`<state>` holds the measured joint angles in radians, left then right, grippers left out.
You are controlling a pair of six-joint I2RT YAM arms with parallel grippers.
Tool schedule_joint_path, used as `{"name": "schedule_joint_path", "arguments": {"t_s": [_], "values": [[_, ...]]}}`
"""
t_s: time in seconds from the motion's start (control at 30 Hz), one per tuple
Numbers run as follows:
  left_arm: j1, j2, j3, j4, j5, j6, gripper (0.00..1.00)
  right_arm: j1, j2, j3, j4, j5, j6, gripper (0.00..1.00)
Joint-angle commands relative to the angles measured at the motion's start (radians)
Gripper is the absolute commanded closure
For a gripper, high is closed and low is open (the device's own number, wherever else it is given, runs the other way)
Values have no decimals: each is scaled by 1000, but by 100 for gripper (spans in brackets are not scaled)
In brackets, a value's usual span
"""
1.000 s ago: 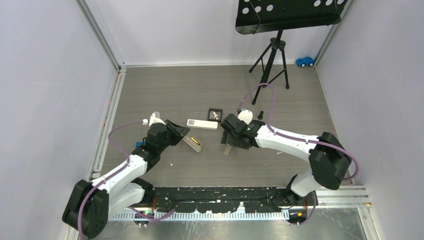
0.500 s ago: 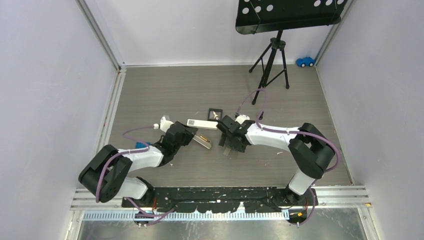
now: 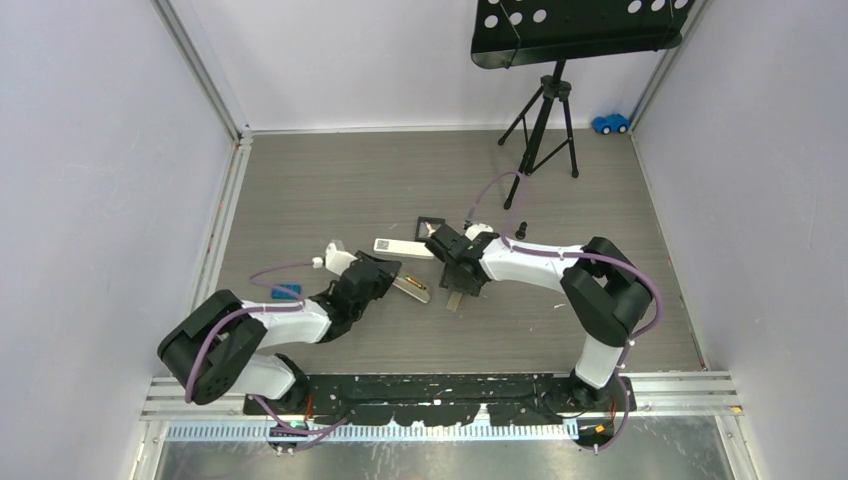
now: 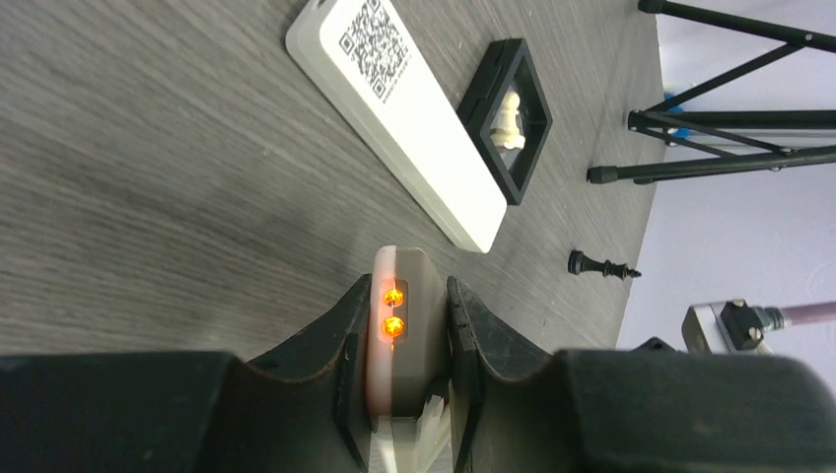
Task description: Load the batteries into the remote control
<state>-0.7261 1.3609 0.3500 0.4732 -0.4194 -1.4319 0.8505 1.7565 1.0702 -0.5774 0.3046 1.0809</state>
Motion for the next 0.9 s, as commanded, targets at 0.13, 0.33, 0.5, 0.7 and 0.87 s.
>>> {"name": "schedule_joint_path", "arguments": {"t_s": [0.13,0.33,0.5,0.7,0.87], "values": [[-68,-56,-70,-45,-119,-56,74,-1,71,-14,-39,52,-16,70],[-84,-104,-82,-122,-136,-104,49,-1,19,-38,-39,67,-7,76],[-87,-146,-62,-283,-124,-170,22,-1,-1,-41,-36,58,-1,76],[-87,-223,36,-627,-76,-219,5,-1,-15,-41,-34,37,12,77],[-87,-259,113,-854,-10,-211,0,0,-27,-55,-31,41,29,79]]}}
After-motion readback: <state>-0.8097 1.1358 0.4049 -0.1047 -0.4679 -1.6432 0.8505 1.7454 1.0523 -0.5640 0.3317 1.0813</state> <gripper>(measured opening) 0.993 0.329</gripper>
